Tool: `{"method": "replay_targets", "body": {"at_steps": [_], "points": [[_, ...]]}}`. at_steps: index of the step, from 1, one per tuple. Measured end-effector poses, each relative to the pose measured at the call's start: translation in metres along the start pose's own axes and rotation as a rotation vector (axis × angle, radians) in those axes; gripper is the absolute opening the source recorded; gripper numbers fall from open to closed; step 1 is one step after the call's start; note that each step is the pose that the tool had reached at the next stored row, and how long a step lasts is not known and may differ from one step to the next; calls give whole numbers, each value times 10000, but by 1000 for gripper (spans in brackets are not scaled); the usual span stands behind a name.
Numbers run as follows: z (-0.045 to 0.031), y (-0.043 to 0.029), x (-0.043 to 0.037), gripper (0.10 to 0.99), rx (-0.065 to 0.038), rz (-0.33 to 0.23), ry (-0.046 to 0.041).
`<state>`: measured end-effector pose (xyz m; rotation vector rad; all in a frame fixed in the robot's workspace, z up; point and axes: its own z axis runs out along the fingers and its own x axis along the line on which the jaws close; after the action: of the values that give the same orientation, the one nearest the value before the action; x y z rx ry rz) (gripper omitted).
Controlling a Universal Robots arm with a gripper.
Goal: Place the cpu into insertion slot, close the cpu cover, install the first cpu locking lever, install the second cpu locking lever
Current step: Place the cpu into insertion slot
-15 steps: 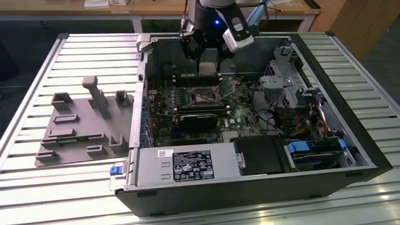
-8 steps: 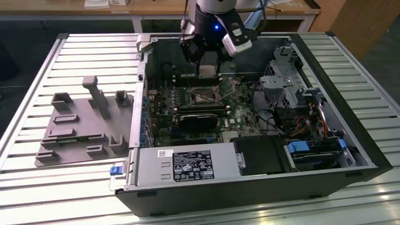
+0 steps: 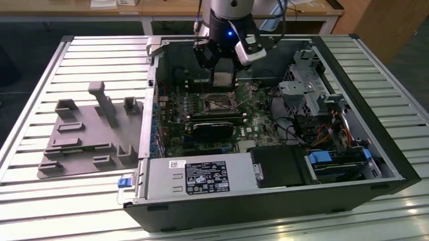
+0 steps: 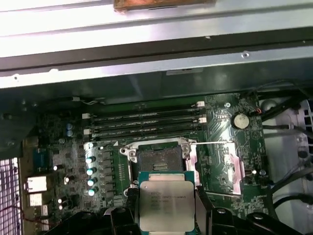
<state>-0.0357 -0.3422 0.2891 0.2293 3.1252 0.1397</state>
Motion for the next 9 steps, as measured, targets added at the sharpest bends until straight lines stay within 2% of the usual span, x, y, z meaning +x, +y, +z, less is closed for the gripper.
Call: {"method": "replay_targets", "body": {"at_steps": [9], "points": [[53,-5,0,537,-3,1629,-145]]}}
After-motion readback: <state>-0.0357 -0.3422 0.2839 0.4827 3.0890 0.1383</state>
